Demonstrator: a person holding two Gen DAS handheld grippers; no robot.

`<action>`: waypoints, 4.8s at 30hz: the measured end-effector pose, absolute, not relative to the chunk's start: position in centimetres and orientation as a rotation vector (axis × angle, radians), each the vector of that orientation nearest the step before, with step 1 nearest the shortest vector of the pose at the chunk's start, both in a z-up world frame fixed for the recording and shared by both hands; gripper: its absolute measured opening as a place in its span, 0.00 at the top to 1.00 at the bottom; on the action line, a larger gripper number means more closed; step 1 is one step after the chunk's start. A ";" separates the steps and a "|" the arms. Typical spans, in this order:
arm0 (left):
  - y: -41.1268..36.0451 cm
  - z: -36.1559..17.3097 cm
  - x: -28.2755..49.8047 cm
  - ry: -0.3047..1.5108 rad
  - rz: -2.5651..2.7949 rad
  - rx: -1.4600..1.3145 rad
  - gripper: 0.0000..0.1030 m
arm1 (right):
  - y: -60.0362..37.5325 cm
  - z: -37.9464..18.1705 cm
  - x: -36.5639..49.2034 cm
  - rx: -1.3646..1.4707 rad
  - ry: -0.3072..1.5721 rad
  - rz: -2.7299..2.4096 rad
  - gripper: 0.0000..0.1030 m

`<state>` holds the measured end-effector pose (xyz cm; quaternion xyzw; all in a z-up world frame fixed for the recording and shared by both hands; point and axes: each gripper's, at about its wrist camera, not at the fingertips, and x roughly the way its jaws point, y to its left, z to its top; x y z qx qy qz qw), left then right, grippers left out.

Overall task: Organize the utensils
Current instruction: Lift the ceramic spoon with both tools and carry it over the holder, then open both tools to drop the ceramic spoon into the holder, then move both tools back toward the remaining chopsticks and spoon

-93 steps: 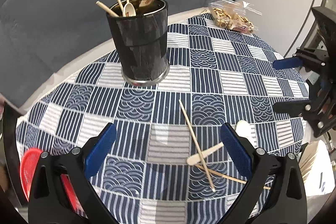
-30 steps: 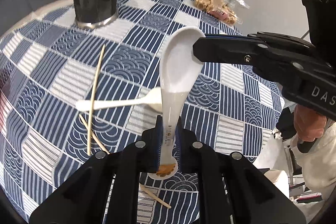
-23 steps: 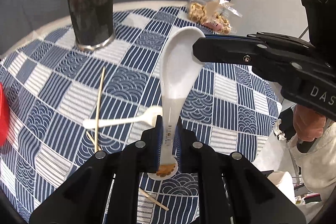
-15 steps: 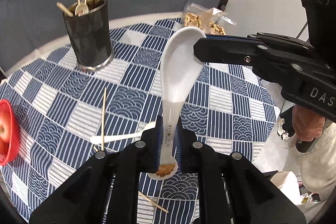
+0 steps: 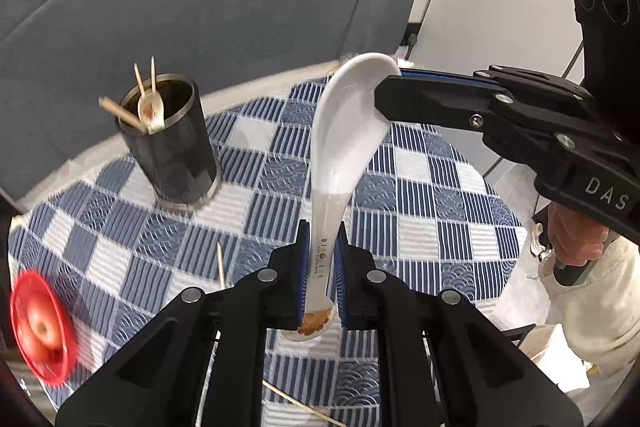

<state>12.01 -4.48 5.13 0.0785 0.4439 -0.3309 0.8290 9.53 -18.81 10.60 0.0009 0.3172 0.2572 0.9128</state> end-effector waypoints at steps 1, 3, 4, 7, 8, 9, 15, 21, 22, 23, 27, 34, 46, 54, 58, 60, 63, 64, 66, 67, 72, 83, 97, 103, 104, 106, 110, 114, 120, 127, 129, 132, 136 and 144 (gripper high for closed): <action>-4.5 5.4 12.4 0.937 -0.708 0.168 0.88 | -18.8 11.0 10.0 -0.002 0.648 0.526 0.96; -4.6 6.1 13.6 0.920 -0.723 0.175 0.88 | -18.9 12.0 11.2 -0.015 0.635 0.516 0.96; -4.6 6.5 14.2 0.912 -0.729 0.175 0.88 | -18.9 12.3 11.7 -0.020 0.628 0.513 0.96; -4.4 7.5 16.2 0.884 -0.739 0.181 0.88 | -18.7 13.6 13.6 -0.032 0.607 0.502 0.96; -4.3 7.9 17.1 0.875 -0.745 0.178 0.88 | -18.7 14.1 14.4 -0.033 0.599 0.500 0.96; -4.3 8.2 17.6 0.870 -0.749 0.177 0.88 | -18.6 14.4 15.0 -0.035 0.594 0.498 0.96; -3.3 9.2 21.7 0.835 -0.784 0.184 0.88 | -17.7 15.5 18.8 -0.050 0.579 0.481 0.96; -2.7 8.9 25.4 0.828 -0.817 0.204 0.88 | -16.4 15.5 22.4 -0.065 0.594 0.461 0.96; -2.5 8.8 26.0 0.825 -0.822 0.202 0.88 | -16.2 15.5 22.9 -0.064 0.595 0.460 0.96; -2.3 8.7 26.7 0.822 -0.828 0.200 0.88 | -16.0 15.5 23.5 -0.069 0.596 0.455 0.95; -1.8 8.2 28.6 0.816 -0.839 0.199 0.88 | -15.3 15.1 25.2 -0.080 0.603 0.439 0.95; -1.3 6.2 30.7 0.829 -0.872 0.183 0.88 | -14.3 13.3 27.2 -0.101 0.629 0.423 0.95; 0.8 3.4 31.3 0.810 -0.791 0.118 0.25 | -14.3 10.7 28.0 -0.115 0.662 0.382 0.79; 1.9 2.6 28.6 0.854 -0.711 0.169 0.23 | -17.2 10.3 25.3 -0.054 0.650 0.379 0.54; 2.5 2.5 27.3 0.862 -0.693 0.186 0.17 | -19.2 9.5 23.6 -0.022 0.658 0.359 0.46; 2.4 2.3 26.6 0.869 -0.683 0.186 0.17 | -20.6 8.7 22.9 0.004 0.677 0.341 0.44; 2.1 1.9 25.9 0.887 -0.669 0.193 0.15 | -22.4 7.4 21.9 0.035 0.706 0.301 0.42; 2.0 1.7 25.6 0.893 -0.666 0.197 0.14 | -22.9 7.0 21.5 0.044 0.715 0.293 0.40; 1.7 1.4 25.0 0.910 -0.668 0.201 0.13 | -23.8 6.1 20.5 0.063 0.734 0.274 0.36; 1.7 1.4 24.7 0.909 -0.670 0.204 0.13 | -24.1 5.8 20.1 0.067 0.740 0.267 0.36; 0.6 1.1 23.2 0.913 -0.678 0.235 0.12 | -25.6 4.5 17.8 0.087 0.768 0.236 0.34; -1.4 1.0 19.7 0.915 -0.693 0.250 0.09 | -27.1 4.0 13.6 0.101 0.772 0.211 0.19; 0.0 -0.1 14.4 0.955 -0.629 0.250 0.06 | -24.9 0.9 9.3 0.065 0.851 0.280 0.17; 1.4 -1.1 11.7 0.983 -0.591 0.240 0.06 | -23.3 -0.7 7.5 0.053 0.888 0.324 0.17; 1.7 -1.4 11.2 0.989 -0.579 0.238 0.06 | -22.9 -1.0 7.1 0.049 0.895 0.332 0.17; 2.2 -1.7 10.5 1.000 -0.571 0.233 0.06 | -22.5 -1.4 6.6 0.043 0.904 0.346 0.17; 3.0 -2.5 8.9 1.017 -0.549 0.223 0.06 | -21.7 -2.2 5.7 0.034 0.923 0.365 0.17; 3.7 -3.5 7.5 1.036 -0.527 0.211 0.06 | -21.0 -2.7 5.1 0.031 0.938 0.377 0.17; 4.0 -5.7 5.7 1.079 -0.503 0.182 0.06 | -19.8 -3.7 5.3 0.031 0.967 0.386 0.17; 3.7 -8.0 4.3 1.107 -0.431 0.193 0.06 | -17.5 -4.9 6.7 0.010 1.010 0.398 0.17; 3.7 -8.8 3.9 1.112 -0.403 0.189 0.06 | -16.6 -5.2 7.4 0.001 1.026 0.396 0.17; 4.1 -10.1 3.5 1.131 -0.362 0.181 0.06 | -15.5 -5.7 8.5 -0.006 1.047 0.401 0.17; 4.4 -11.3 3.1 1.152 -0.326 0.168 0.06 | -13.9 -6.4 10.2 -0.012 1.079 0.400 0.17; 3.5 -12.8 2.9 1.153 -0.265 0.201 0.06 | -10.8 -8.9 14.5 -0.002 1.169 0.383 0.17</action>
